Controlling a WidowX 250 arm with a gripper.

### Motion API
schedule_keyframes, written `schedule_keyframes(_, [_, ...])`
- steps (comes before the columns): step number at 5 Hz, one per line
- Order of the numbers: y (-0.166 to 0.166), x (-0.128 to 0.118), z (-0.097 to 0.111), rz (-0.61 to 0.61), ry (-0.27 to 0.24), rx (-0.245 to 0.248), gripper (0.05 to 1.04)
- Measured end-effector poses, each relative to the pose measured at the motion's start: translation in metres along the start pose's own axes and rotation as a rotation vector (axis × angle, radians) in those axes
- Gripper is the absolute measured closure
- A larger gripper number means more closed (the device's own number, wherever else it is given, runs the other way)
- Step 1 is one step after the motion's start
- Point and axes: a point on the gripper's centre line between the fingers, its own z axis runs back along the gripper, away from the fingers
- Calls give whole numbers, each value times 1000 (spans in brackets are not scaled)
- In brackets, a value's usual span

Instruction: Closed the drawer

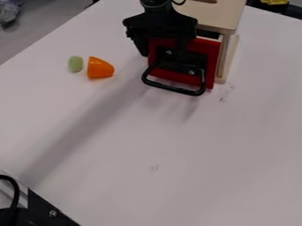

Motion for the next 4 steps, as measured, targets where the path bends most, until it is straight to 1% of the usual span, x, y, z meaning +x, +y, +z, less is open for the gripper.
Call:
schedule_keyframes(2, [-7,10,-5,7,-22,-36,85])
schedule_keyframes(3, [-13,19,-16,8,-27,-59,85])
schedule_keyframes(4, [-15,23,-23,-9,-25,-59,85])
